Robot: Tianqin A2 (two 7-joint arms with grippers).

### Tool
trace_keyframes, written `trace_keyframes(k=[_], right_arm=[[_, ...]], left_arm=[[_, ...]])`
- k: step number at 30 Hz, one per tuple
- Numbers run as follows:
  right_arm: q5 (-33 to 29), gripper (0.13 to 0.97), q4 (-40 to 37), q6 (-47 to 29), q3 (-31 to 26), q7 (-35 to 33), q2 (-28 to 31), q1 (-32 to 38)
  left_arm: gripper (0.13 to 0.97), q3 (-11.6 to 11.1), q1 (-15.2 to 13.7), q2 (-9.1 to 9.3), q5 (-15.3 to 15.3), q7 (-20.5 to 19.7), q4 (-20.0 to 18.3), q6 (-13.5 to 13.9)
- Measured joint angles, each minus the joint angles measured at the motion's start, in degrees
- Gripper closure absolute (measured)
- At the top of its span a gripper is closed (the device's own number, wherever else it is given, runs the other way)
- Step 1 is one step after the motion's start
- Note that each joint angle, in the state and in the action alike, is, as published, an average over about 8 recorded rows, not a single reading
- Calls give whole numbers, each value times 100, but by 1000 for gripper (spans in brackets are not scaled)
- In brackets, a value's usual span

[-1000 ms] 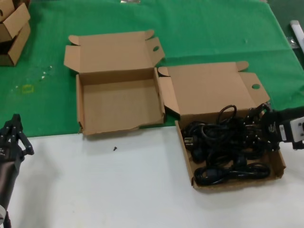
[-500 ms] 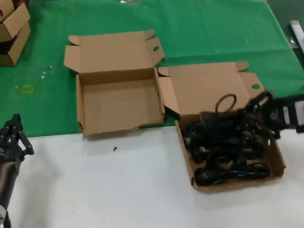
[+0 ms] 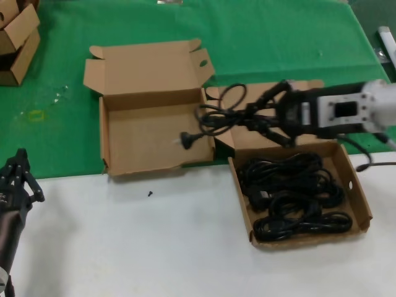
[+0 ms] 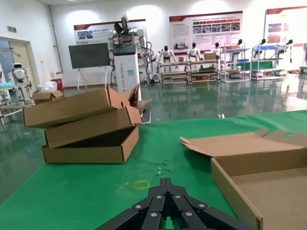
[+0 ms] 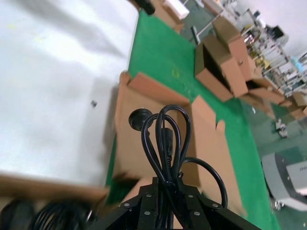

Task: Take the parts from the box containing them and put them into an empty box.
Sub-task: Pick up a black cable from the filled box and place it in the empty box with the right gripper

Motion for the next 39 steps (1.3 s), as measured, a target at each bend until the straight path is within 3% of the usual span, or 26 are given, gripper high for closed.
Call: trace_keyframes(k=[8, 18, 30, 39], right_arm=[[-282, 884, -395, 393, -330, -52, -844, 303], [-440, 884, -1622, 846, -604, -642, -1891, 781], [-259, 885, -3882, 1292, -561, -2071, -3099, 1451], [-18, 885, -5393, 1456, -268, -3240, -3630, 1900]], left_arm=[[954, 0, 0, 0, 0, 0, 0, 0], [954, 0, 0, 0, 0, 0, 0, 0], [954, 0, 0, 0, 0, 0, 0, 0], [954, 0, 0, 0, 0, 0, 0, 0]])
